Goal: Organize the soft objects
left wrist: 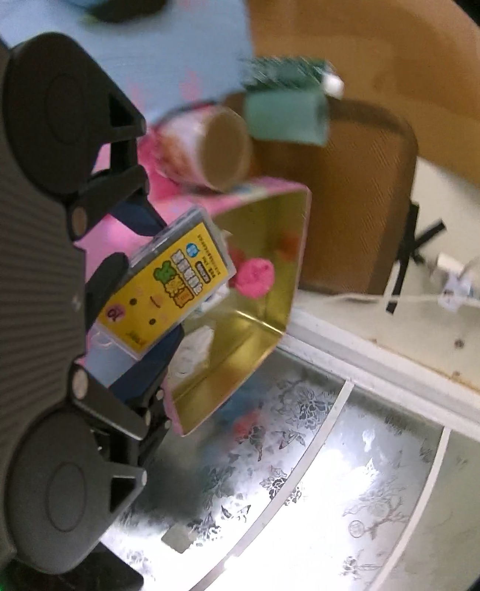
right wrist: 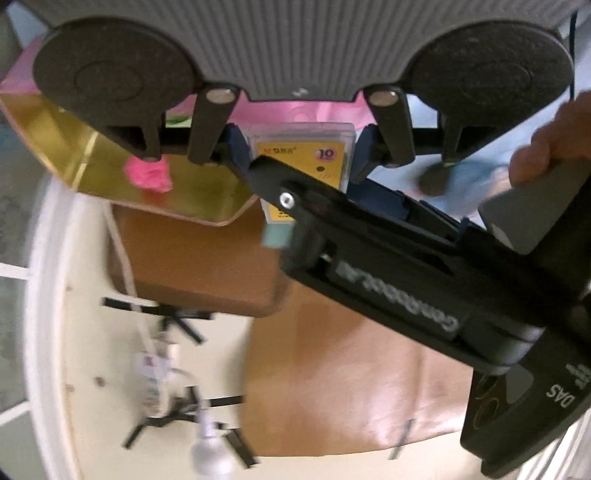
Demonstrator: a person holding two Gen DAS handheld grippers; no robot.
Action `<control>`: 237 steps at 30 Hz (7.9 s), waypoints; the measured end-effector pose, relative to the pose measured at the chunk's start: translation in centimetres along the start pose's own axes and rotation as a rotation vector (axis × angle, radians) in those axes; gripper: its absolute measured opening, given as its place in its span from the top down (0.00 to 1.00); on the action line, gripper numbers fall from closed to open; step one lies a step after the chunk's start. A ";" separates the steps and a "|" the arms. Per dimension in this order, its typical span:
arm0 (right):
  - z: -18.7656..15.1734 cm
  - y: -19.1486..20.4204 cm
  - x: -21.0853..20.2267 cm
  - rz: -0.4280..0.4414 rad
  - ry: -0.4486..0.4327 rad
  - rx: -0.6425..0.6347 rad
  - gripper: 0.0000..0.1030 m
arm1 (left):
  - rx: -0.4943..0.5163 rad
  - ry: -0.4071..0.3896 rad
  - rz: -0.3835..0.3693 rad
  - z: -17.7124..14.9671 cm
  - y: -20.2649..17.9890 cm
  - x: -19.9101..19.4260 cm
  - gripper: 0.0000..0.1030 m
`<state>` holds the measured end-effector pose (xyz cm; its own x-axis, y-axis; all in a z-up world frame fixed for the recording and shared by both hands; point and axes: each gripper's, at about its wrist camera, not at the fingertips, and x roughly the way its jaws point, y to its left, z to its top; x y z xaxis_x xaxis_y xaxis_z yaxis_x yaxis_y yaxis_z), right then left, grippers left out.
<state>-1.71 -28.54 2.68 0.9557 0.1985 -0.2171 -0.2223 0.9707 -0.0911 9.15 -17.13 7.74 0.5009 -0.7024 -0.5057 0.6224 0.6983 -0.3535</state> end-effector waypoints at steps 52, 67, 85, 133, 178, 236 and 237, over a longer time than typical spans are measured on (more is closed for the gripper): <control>2.5 12.0 20.1 0.336 0.420 0.105 0.42 | -0.149 -0.313 0.377 -14.2 13.4 -15.9 0.07; 1.3 11.4 17.7 0.274 0.404 0.047 0.82 | -0.163 -0.279 0.367 -14.0 13.8 -15.4 0.01; -2.7 5.2 4.8 0.206 0.350 0.195 0.82 | -0.129 -0.072 0.463 -13.4 13.5 -12.1 0.00; -3.1 4.9 4.5 0.200 0.342 0.240 0.79 | -0.085 -0.033 0.498 -13.2 13.0 -11.4 0.00; -4.2 5.8 -0.7 0.293 0.266 0.207 0.85 | -0.124 0.060 0.192 -10.5 4.1 -5.9 0.12; 1.9 -1.6 1.2 -0.004 0.055 0.250 0.55 | 0.056 -0.112 0.235 -12.4 5.7 -12.5 0.06; 2.2 -0.2 1.6 0.044 0.070 0.229 0.55 | 0.040 -0.112 0.260 -13.1 6.5 -13.2 0.06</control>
<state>0.32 -28.13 4.47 0.9288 0.2390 -0.2831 -0.2061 0.9683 0.1411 -1.28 -1.46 1.83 0.7090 -0.5125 -0.4844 0.4860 0.8528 -0.1910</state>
